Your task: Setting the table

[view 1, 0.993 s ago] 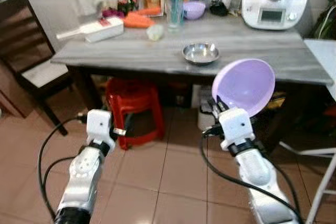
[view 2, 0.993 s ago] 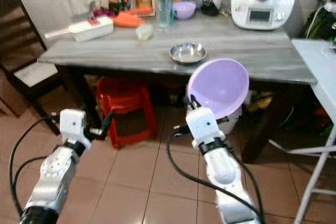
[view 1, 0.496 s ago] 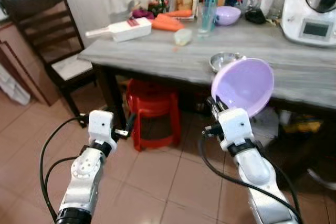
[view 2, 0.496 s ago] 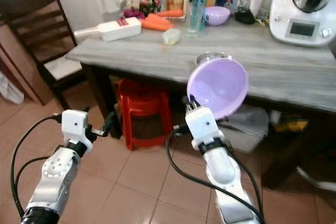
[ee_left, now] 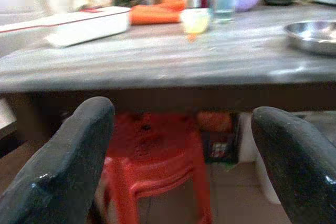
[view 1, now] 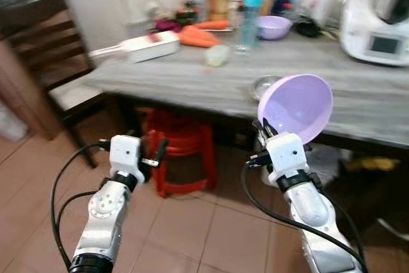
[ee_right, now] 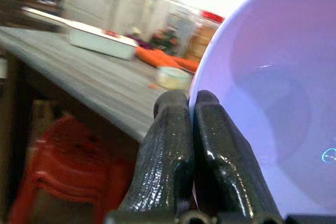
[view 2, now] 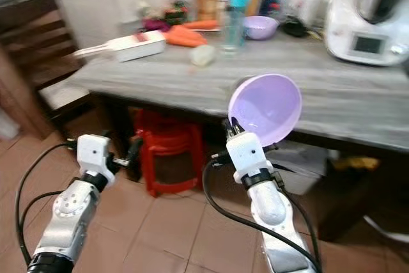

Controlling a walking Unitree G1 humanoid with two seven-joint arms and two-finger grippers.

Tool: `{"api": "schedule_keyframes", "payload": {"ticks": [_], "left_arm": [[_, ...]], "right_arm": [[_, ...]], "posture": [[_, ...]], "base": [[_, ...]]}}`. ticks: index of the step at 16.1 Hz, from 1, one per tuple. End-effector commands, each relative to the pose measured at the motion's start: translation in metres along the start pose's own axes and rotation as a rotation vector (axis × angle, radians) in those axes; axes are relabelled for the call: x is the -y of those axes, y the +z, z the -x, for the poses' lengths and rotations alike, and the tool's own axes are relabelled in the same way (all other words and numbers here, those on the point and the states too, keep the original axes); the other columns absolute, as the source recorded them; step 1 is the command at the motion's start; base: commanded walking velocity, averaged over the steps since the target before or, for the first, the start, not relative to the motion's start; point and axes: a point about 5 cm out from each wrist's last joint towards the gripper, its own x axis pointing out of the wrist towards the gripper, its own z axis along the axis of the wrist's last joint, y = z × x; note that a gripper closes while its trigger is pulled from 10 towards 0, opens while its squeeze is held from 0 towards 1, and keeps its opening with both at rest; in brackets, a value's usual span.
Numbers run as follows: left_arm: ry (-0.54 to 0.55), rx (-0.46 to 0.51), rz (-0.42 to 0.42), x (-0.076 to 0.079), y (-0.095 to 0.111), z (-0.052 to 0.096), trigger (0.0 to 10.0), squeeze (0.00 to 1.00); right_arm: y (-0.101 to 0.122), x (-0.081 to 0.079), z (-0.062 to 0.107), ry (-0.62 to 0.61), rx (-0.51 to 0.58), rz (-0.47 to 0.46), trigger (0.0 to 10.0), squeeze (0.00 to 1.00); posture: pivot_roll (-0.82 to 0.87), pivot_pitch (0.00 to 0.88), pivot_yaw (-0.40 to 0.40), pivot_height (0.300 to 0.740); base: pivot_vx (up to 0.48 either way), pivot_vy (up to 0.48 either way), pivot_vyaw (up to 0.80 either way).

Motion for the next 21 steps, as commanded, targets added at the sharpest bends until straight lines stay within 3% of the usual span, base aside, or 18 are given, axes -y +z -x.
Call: {"api": "schedule_keyframes", "payload": {"ticks": [1, 4, 8, 14, 21], "left_arm": [[-0.042, 0.016, 0.007, 0.0117, 0.0040, -0.0054, 10.0, 0.00], [-0.043, 0.015, 0.009, 0.0125, 0.0041, -0.0057, 10.0, 0.00], [-0.043, 0.014, 0.011, 0.0136, 0.0035, -0.0060, 10.0, 0.00], [-0.048, 0.018, 0.020, 0.0164, 0.0036, -0.0068, 10.0, 0.00], [-0.056, 0.020, 0.027, 0.0196, 0.0033, -0.0075, 10.0, 0.00]], "right_arm": [[-0.0001, 0.0086, 0.0011, -0.026, -0.002, 0.007, 10.0, 0.00], [-0.0001, 0.0080, 0.0006, -0.025, -0.002, 0.006, 10.0, 0.00], [0.0000, 0.0070, 0.0005, -0.015, 0.000, 0.016, 10.0, 0.00], [0.0012, 0.0061, -0.0001, -0.007, 0.004, 0.027, 10.0, 0.00], [0.0009, 0.0068, -0.0018, -0.009, 0.002, 0.026, 10.0, 0.00]], "posture": [[0.01, 0.000, 0.035, 0.740], [0.01, 0.000, 0.035, 0.740], [0.01, 0.000, 0.032, 0.740], [0.00, 0.000, 0.030, 0.740], [0.00, 0.000, 0.025, 0.740]], "base": [[0.337, 0.000, -0.54], [0.337, 0.000, -0.69], [0.337, 0.000, 0.00], [0.339, 0.000, 0.51], [0.338, 0.000, 0.00]]}}
